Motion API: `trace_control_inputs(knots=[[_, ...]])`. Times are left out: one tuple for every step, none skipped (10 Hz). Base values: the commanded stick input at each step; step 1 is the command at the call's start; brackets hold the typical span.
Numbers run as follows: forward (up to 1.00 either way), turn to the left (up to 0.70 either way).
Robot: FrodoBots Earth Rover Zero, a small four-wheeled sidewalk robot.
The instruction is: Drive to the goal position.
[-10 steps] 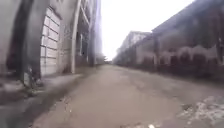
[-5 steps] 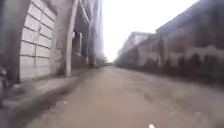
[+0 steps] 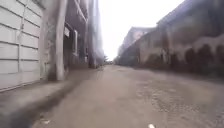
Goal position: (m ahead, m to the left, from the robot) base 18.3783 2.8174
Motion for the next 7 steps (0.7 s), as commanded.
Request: trace_control_inputs(knots=[[1.0,0.0],[1.0,0.0],[1.0,0.0],[1.0,0.0],[1.0,0.0],[1.0,0.0],[1.0,0.0]])
